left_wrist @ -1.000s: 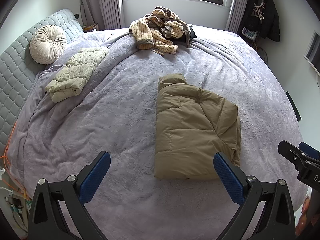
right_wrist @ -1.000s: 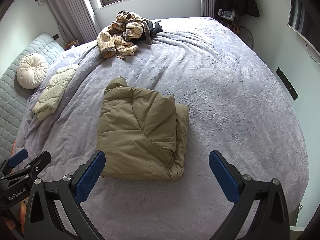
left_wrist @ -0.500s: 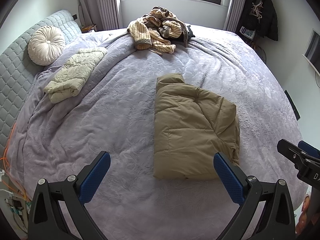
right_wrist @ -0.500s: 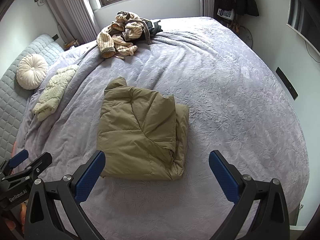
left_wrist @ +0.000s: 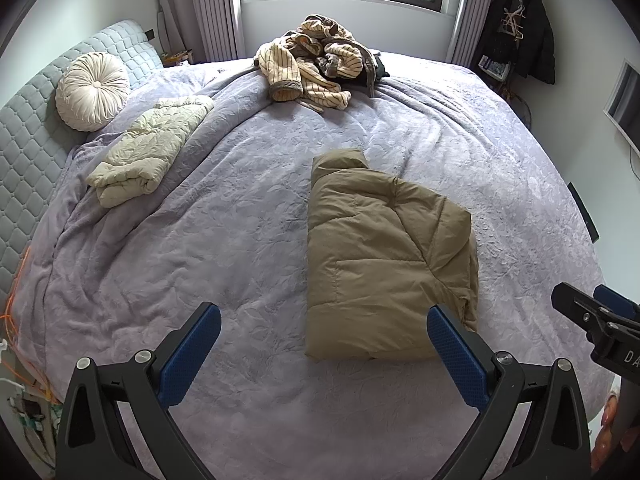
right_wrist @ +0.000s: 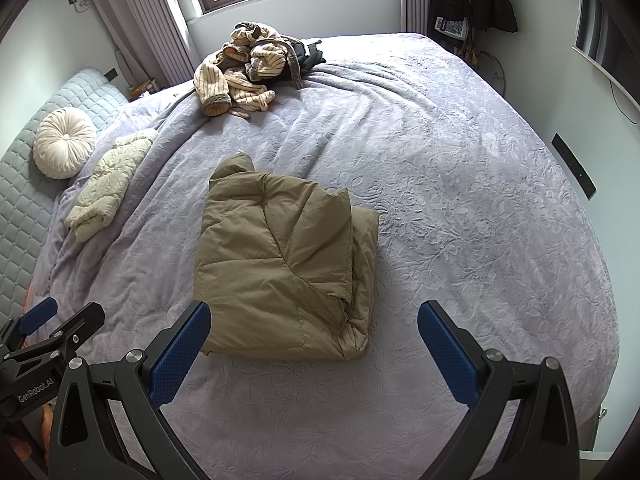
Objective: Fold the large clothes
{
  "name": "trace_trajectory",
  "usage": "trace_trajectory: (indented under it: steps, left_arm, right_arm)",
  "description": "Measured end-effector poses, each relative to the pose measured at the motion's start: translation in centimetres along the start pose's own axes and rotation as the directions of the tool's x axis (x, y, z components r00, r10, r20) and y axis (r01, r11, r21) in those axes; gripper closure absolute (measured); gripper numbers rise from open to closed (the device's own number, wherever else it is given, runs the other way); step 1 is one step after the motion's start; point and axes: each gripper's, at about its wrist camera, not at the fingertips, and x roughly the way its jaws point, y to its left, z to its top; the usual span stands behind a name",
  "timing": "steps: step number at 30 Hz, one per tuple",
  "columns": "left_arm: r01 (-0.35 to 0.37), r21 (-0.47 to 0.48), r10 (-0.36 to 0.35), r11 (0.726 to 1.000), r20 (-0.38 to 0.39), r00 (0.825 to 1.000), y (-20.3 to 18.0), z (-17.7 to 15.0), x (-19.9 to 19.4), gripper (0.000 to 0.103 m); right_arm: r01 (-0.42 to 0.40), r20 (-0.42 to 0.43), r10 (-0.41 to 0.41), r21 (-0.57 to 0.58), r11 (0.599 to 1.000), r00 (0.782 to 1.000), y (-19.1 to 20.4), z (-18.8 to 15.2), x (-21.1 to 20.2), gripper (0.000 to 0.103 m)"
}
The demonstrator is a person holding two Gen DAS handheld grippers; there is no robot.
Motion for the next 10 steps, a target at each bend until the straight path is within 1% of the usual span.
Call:
trace_trajectory:
  steps: [5, 10]
  left_arm:
    - [0.011, -0.008, -0.011, 1.000, 0.003, 1.000, 0.29, 0.29, 0.15, 0.000]
    - [0.007, 0.000, -0.007, 1.000, 0.011, 1.000, 0.33, 0.41, 0.20, 0.000]
  right_arm:
    - [0.001, -0.001, -0.001, 0.002, 1.000, 1.000, 0.08, -0.16, -0.03, 0.000]
    - [0.001, -0.002, -0.001, 0.002, 1.000, 1.000, 0.07, -0.18, -0.10, 0.000]
